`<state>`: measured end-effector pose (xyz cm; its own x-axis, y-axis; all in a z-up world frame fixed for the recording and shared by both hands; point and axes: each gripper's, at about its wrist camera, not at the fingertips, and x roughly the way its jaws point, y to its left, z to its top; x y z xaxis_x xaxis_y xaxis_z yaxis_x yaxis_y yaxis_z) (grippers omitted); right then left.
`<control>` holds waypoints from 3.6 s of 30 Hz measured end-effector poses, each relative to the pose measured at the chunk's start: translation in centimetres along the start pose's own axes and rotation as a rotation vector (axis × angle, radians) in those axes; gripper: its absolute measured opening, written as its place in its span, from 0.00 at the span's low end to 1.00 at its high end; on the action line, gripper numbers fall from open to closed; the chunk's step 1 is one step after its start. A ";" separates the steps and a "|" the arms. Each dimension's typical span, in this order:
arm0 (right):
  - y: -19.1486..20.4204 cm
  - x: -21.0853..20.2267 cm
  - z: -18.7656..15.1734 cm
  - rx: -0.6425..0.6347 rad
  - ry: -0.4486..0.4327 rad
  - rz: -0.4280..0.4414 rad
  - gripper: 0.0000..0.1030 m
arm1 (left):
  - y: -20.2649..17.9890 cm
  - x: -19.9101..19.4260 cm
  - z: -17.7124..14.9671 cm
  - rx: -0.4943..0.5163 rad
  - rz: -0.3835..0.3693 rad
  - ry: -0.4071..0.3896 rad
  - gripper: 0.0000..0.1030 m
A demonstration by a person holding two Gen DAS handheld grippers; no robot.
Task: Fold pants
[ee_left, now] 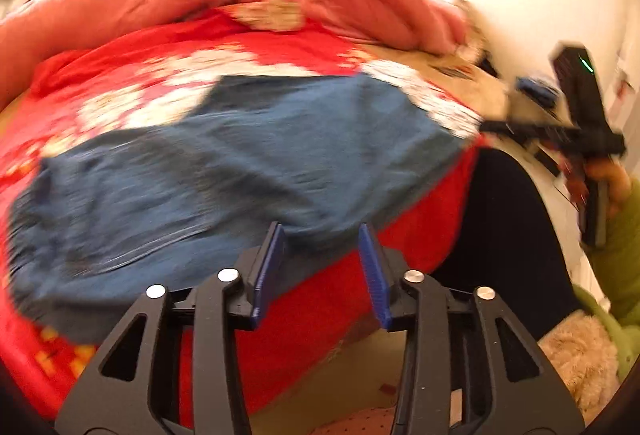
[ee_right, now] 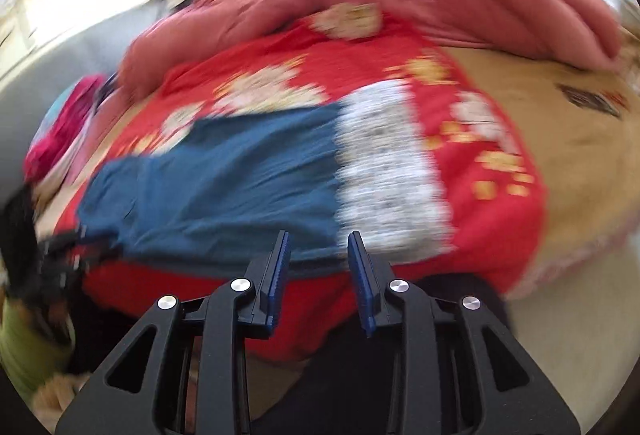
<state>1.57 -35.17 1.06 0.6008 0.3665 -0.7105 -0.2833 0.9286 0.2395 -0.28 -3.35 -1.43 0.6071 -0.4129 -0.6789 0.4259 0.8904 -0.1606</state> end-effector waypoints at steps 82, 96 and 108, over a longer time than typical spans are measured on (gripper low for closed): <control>-11.0 12.8 14.8 0.112 0.062 0.295 0.20 | 10.5 14.2 14.4 -0.354 -0.143 0.150 0.07; -10.4 18.2 16.6 -0.035 0.164 0.078 0.23 | 10.9 17.4 14.0 -0.284 0.024 0.152 0.10; -11.9 6.8 13.3 0.089 -0.034 0.059 0.52 | 10.7 7.7 11.9 -0.328 0.153 -0.023 0.38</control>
<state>18.98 -42.97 2.15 0.6104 0.4211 -0.6709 -0.2522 0.9062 0.3393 16.98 0.69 0.17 0.6637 -0.2705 -0.6974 0.0929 0.9549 -0.2820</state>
